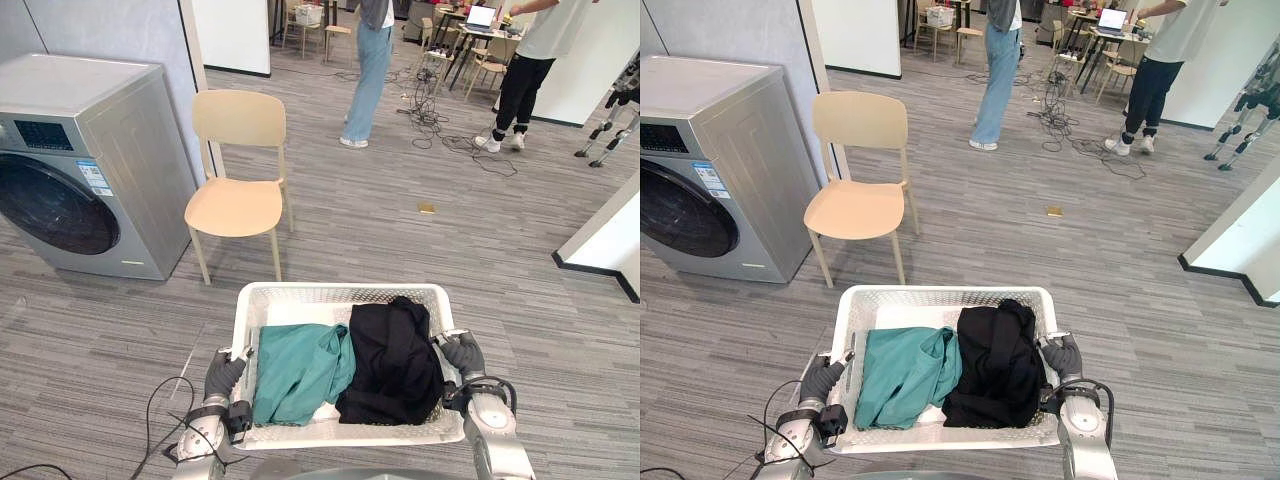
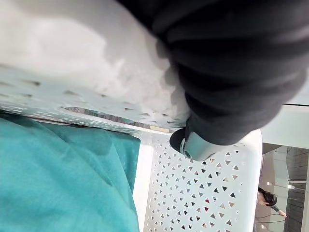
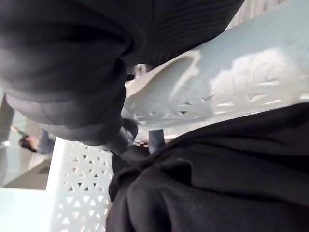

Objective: Pick up the laundry basket with both hands and put the clothes into the washing machine.

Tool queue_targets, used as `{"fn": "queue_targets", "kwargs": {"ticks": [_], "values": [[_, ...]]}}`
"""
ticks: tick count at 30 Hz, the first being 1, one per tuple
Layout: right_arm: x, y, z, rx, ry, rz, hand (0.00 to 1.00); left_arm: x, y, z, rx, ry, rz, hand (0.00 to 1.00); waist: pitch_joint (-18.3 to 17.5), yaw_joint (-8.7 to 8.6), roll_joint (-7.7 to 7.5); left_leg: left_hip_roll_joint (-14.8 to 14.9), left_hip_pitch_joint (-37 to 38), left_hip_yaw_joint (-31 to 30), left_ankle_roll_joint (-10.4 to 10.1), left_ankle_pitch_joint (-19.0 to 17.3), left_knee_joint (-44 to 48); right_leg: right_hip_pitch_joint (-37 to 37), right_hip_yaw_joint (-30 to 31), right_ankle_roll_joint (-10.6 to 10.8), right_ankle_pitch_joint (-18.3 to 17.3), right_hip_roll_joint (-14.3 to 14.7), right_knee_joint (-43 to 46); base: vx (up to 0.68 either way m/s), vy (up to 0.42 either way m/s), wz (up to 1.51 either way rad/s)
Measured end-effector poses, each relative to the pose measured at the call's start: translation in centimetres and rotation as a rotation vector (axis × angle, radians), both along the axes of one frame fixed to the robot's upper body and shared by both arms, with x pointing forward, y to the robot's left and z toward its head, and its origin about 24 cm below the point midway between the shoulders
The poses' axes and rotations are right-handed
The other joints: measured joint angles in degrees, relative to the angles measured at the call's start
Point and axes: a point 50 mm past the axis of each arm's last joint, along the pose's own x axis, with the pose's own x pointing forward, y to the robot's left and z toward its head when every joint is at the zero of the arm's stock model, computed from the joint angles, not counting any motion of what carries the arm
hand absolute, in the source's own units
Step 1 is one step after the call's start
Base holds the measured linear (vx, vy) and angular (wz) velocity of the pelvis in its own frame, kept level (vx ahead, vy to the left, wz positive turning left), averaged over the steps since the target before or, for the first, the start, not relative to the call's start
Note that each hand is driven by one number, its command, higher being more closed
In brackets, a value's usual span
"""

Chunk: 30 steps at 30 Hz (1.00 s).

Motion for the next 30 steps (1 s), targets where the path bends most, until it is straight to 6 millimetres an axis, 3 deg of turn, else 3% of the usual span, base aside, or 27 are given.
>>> {"fn": "queue_targets", "kwargs": {"ticks": [4,6,9,14,16,18,19,20,22,23,24,25,27,30], "values": [[0.0,-0.3,-0.8,0.047,0.023,-0.004,1.0,-0.1,0.0,-0.2,-0.008,0.007,0.001,1.0,-0.73,-0.21,-0.79,-0.02,0.29,-0.02,-1.16,2.13,-3.84,-1.02,-1.08,0.36,-0.53,-0.52,-0.21,0.01,-0.048,0.05],[-0.2,-0.6,-1.8,0.071,0.065,-0.004,1.0,-0.3,-0.2,-1.2,-0.036,0.05,0.006,1.0,-1.25,-0.21,-0.63,-0.04,0.68,-0.31,-1.36,3.39,-6.19,-1.06,-1.3,0.4,-0.54,-0.43,-1.16,0.04,-0.095,0.12],[0.2,-1.1,-4.1,0.091,0.186,0.015,1.0,-1.1,-0.5,-3.7,-0.095,0.158,0.019,1.0,-1.46,-0.1,1.06,-0.02,2.18,-0.58,-1.9,5.18,-9.41,-0.73,-2.15,0.3,0.65,0.12,-2.93,0.07,-0.076,0.02],[0.6,-1.3,-4.6,0.091,0.214,0.016,1.0,-1.3,-0.8,-4.0,-0.115,0.173,0.027,1.0,-1.24,0.14,3.39,-0.7,1.46,-3.74,-1.82,5.22,-8.38,-0.7,-4.21,0.37,0.29,-0.69,0.52,0.01,-0.01,0.28],[0.9,-1.8,-4.2,0.089,0.196,0.008,1.0,-0.7,-1.2,-3.7,-0.127,0.153,0.019,1.0,-0.74,-0.33,4.29,-3.01,1.3,-7.62,-0.18,4.18,-6.63,-4.95,-4.68,-1.56,-2.44,-3.7,15.3,-0.06,0.127,0.95],[1.1,-1.7,-3.9,0.099,0.175,0.005,1.0,-0.5,-1.2,-3.0,-0.118,0.12,0.012,1.0,1.06,-0.27,3.62,-5.1,2.44,-9.45,1.47,3.12,-3.93,-8.3,-3.13,-4.11,-2.66,-6.58,28.68,-0.03,0.117,0.84],[1.3,-1.3,-3.5,0.109,0.151,0.009,1.0,-0.4,-0.9,-2.4,-0.103,0.094,0.014,1.0,2.19,-0.1,3.32,-6.69,3.33,-10.51,2.74,1.88,-1.5,-10.62,-0.72,-8.08,-0.37,-7.77,36.43,-0.03,0.111,0.72],[1.5,-0.8,-3.1,0.122,0.124,0.013,1.0,-0.4,-0.4,-1.6,-0.08,0.064,0.018,1.0,2.87,0.06,4.14,-7.67,3.52,-12.04,4.51,0.6,0.4,-13.2,2.56,-9.24,2.13,-7.15,42.28,-0.02,0.116,0.65],[1.9,-0.1,-2.3,0.141,0.075,0.018,1.0,-0.1,0.4,-0.3,-0.041,0.016,0.016,1.0,3.33,0.15,3.41,-9.02,4.3,-14.75,8.12,-1.44,1.6,-15.92,7.0,-5.69,-4.66,-2.76,47.8,0.08,0.088,0.64],[1.7,0.3,-1.7,0.161,0.042,0.007,1.0,0.4,0.9,0.5,-0.015,-0.015,0.002,1.0,3.41,-0.3,3.02,-9.03,4.2,-17.21,8.71,-1.81,1.83,-17.38,7.69,-3.29,-9.46,2.25,47.95,0.18,-0.001,1.02],[1.1,0.2,-1.5,0.17,0.024,-0.015,1.0,0.8,1.1,0.9,0.001,-0.034,-0.014,1.0,3.45,-0.73,2.88,-8.94,4.15,-19.34,9.42,-2.23,1.82,-17.92,6.33,-1.76,-11.61,5.05,45.02,0.15,-0.056,1.3],[0.8,0.0,-1.3,0.17,0.01,-0.027,1.0,0.9,0.9,1.2,-0.001,-0.046,-0.027,1.0,3.6,-1.59,2.76,-8.93,4.35,-21.11,9.44,-2.3,1.48,-17.93,2.97,-1.92,-12.54,5.92,39.93,0.18,-0.1,1.24],[0.6,-0.5,-1.0,0.174,-0.004,-0.04,1.0,1.1,0.4,1.3,-0.018,-0.056,-0.042,1.0,3.84,-1.52,2.55,-8.58,6.04,-23.2,9.73,-3.26,-0.07,-18.67,-4.03,-4.22,-11.62,6.18,24.86,0.23,-0.146,0.74],[0.4,-0.8,-1.0,0.179,-0.006,-0.047,1.0,1.1,0.4,1.5,-0.021,-0.065,-0.054,1.0,3.56,-2.13,3.02,-6.53,9.0,-25.72,9.95,-7.16,-0.66,-18.65,-4.36,-7.63,-8.68,7.72,23.26,0.33,-0.218,0.41]]}}
